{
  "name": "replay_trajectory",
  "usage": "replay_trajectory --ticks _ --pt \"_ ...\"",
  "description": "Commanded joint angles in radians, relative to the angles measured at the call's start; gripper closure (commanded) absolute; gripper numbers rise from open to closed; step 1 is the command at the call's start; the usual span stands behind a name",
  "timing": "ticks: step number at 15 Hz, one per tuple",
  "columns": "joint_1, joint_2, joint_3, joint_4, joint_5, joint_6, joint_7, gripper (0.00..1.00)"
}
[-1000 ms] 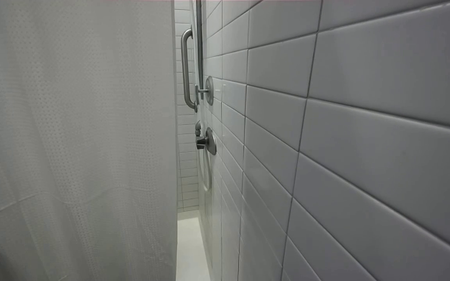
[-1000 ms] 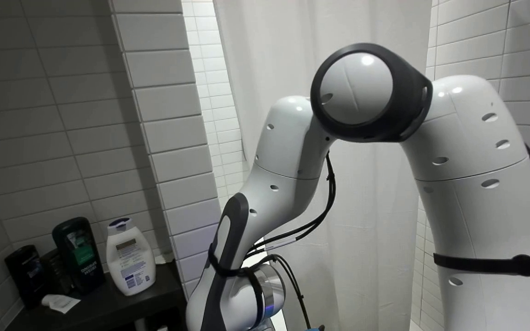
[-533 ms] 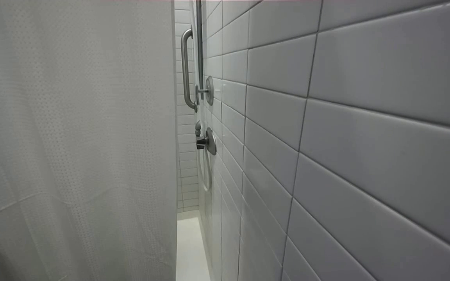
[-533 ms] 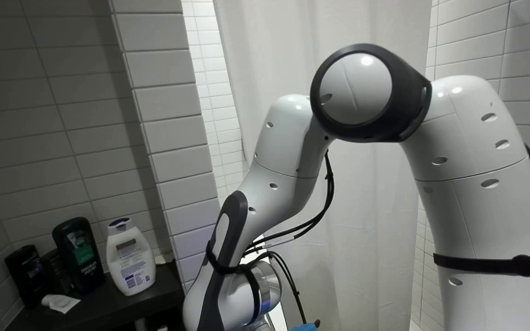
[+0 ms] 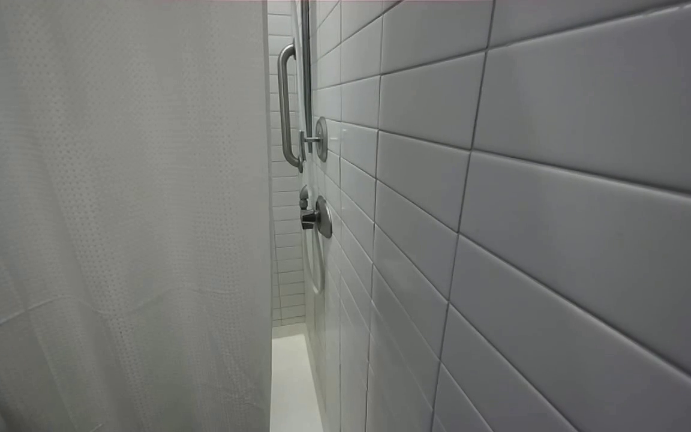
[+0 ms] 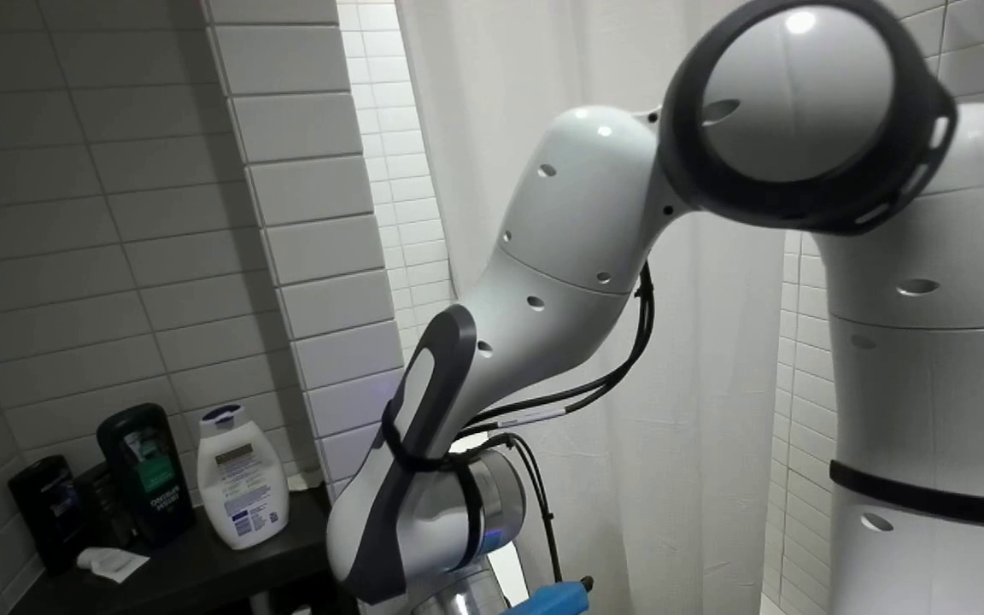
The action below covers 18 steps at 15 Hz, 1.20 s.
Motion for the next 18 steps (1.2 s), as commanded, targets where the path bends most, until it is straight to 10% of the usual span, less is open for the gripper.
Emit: replay_trajectory --ticks 1,18 --pt "0.013 -0.247 0.027 -0.065 0.11 0.01 -0.014 0.95" --pt "0.089 -1.135 -0.058 -0.078 0.133 -0.249 0.139 0.95"
